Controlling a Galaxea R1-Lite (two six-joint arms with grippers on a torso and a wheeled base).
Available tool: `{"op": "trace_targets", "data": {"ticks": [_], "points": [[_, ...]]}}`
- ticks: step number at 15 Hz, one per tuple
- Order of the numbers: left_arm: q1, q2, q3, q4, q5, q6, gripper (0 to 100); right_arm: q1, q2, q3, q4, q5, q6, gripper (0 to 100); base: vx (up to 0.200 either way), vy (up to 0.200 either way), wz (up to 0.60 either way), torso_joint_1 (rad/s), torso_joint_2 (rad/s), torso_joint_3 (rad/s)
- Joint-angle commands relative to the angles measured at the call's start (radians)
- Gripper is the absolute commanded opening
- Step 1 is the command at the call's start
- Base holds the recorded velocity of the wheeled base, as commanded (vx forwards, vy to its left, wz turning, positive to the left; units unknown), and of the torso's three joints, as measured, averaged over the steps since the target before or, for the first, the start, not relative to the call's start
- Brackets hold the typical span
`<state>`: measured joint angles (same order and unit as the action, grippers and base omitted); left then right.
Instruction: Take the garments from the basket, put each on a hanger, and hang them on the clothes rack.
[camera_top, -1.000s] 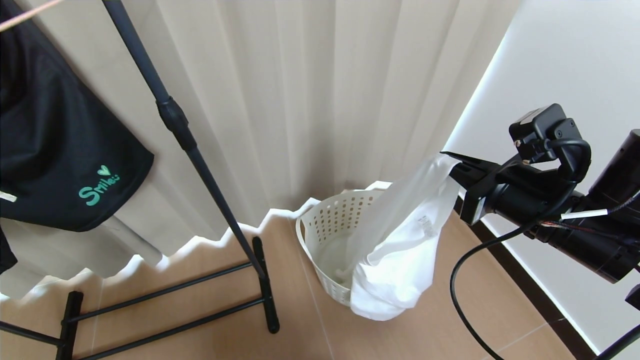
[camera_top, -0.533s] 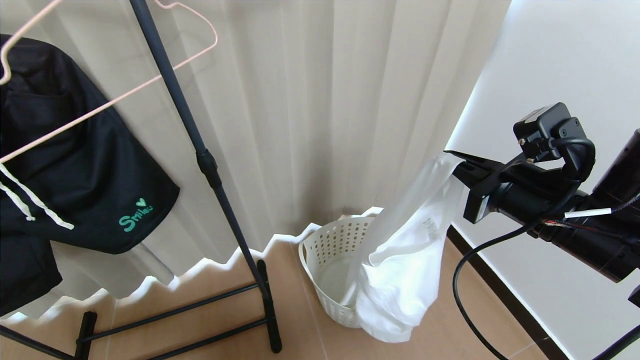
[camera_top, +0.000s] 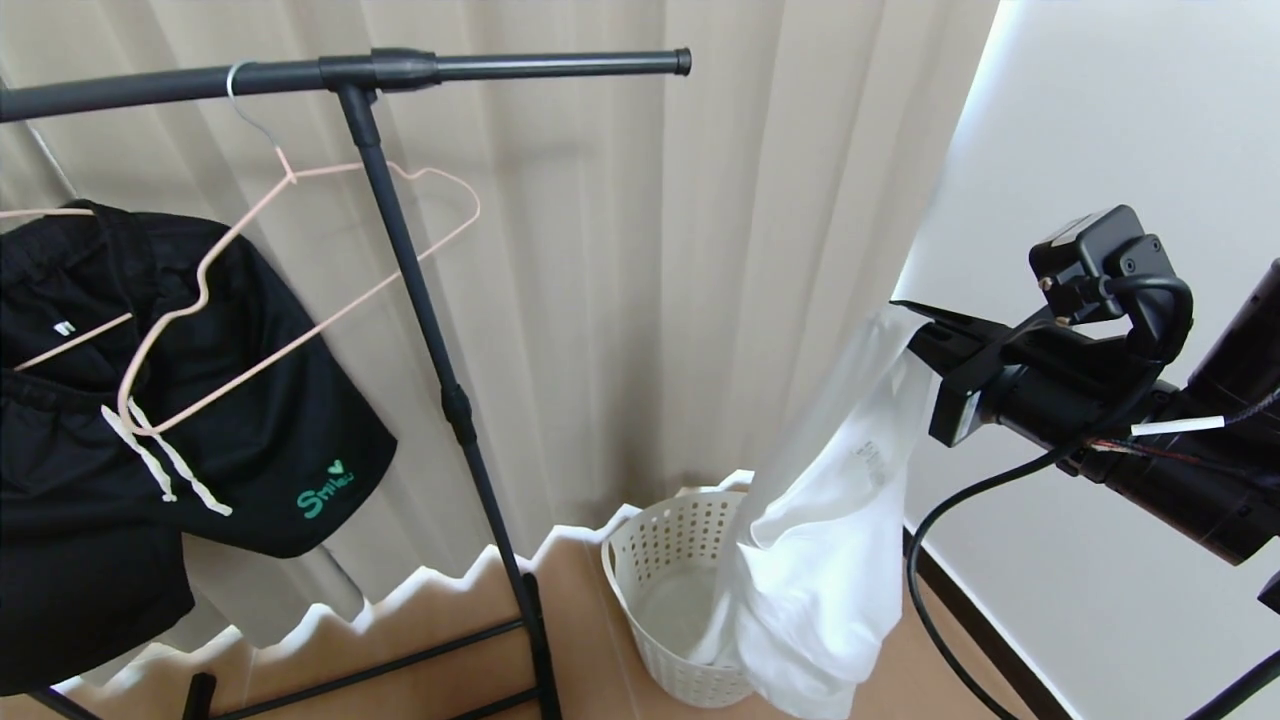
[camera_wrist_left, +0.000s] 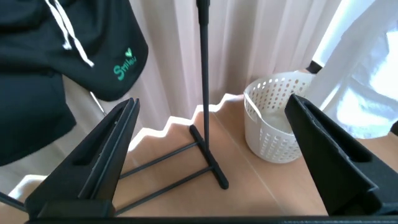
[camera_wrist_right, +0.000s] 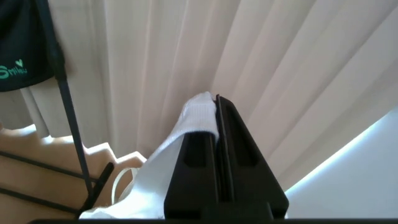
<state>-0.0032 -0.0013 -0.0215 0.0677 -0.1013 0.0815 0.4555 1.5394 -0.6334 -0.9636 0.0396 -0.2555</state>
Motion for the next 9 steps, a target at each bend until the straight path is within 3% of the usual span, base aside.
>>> {"op": "trace_targets", "data": {"ticks": [1, 4, 9], "points": [[0.0, 0.001, 0.0, 0.0, 0.0, 0.0, 100, 0.0, 0.002, 0.0, -0.001, 0.0, -0.001, 0, 0.0, 0.0, 0.0, 0.188, -0.54, -0.159], [0.0, 0.001, 0.0, 0.0, 0.002, 0.0, 100, 0.0, 0.004, 0.0, -0.001, 0.0, -0.001, 0, 0.0, 0.0, 0.0, 0.191, -0.55, -0.203], [0.0, 0.001, 0.0, 0.0, 0.002, 0.0, 100, 0.0, 0.005, 0.0, -0.001, -0.001, -0.001, 0, 0.0, 0.0, 0.0, 0.233, -0.59, -0.335]]}}
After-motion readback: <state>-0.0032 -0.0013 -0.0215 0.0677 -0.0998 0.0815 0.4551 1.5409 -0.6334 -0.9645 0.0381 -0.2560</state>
